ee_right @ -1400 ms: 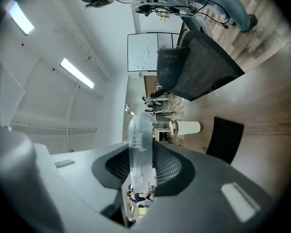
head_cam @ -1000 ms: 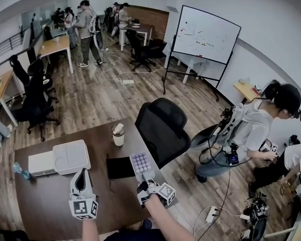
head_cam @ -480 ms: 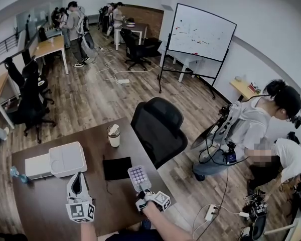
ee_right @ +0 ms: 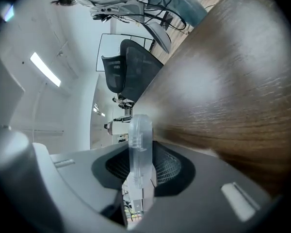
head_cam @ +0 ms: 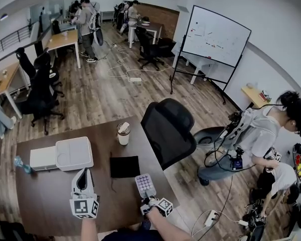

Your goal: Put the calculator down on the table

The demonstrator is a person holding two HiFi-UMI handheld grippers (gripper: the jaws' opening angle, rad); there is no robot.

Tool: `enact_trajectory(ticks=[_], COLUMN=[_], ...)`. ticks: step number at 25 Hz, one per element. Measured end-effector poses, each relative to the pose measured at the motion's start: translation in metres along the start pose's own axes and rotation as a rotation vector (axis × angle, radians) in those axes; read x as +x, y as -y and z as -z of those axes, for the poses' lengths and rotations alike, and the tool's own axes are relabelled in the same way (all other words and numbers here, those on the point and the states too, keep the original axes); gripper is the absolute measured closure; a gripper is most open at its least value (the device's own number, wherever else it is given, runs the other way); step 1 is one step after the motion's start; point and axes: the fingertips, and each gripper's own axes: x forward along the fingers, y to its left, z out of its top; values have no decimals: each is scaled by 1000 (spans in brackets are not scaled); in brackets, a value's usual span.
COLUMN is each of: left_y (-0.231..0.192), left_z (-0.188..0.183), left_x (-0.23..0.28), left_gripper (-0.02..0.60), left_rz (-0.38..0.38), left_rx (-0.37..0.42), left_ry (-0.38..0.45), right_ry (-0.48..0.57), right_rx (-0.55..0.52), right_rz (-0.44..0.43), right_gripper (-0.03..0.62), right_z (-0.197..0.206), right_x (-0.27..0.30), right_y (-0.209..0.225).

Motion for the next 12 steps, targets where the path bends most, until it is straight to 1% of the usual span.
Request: enact_trajectory(ticks=[2, 7, 9, 12], left_y=[-1, -6, -7, -7], left_z=[2, 2, 2, 1], left_x=[0, -1, -2, -1], left_gripper=[583, 583, 584, 583], left_rz=[-4, -8, -11, -13], left_rx=[2, 5, 3, 14], left_ry=[-2, -8, -8, -12], right_ry=[1, 20, 14, 33], right_rx=[-9, 29, 30, 64], right_rz=[3, 43, 53, 59], right_gripper=[479, 479, 479, 479], right_z=[-1, 2, 4, 2], right_x=[1, 2, 3, 5], right_y=[1, 15, 21, 28])
